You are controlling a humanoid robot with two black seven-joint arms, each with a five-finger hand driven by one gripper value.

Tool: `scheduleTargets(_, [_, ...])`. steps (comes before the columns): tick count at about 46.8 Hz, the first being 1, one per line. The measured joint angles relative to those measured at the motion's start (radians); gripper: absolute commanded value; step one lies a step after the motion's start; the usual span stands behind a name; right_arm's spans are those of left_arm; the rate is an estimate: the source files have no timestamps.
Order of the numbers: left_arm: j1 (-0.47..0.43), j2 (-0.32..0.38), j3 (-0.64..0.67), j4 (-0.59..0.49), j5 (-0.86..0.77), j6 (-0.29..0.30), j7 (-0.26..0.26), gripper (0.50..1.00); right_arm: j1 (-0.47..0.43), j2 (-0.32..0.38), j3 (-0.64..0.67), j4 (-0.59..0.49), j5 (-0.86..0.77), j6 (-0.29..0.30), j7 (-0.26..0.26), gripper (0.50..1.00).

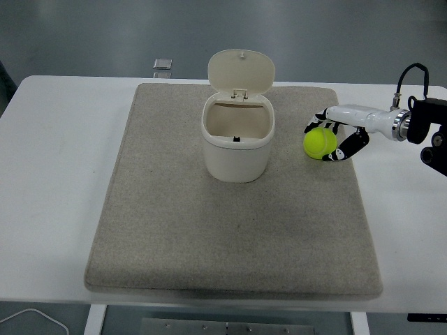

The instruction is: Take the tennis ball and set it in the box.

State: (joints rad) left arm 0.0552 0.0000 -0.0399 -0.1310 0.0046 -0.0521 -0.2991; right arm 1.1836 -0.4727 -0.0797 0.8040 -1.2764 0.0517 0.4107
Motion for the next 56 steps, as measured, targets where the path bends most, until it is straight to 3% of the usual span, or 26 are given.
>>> scheduleTargets(13, [0.000,0.000,0.000,0.000,0.000,0.000,0.000,0.992,0.046,-0.020,0.018,0.016,0.040,0.046,0.029,0.500])
scheduleTargets(24, [0.000,0.000,0.000,0.000,0.000,0.000,0.000,0.992,0.106,-0.099,0.069,0.098,0.127,0.192,0.132,0.500])
scheduleTargets(29, [0.000,0.000,0.000,0.000,0.000,0.000,0.000,0.992,0.145,-0.150,0.075,0.144,0.192,0.239,0.145,0.500])
scheduleTargets(40, [0.000,0.000,0.000,0.000,0.000,0.000,0.000,0.992,0.171,-0.185,0.101,0.233,0.220,0.270,0.148,0.500])
scheduleTargets(56, [0.000,0.000,0.000,0.000,0.000,0.000,0.000,0.990,0.168,-0.167,0.151,0.335,0.224,0.266,0.137,0.500])
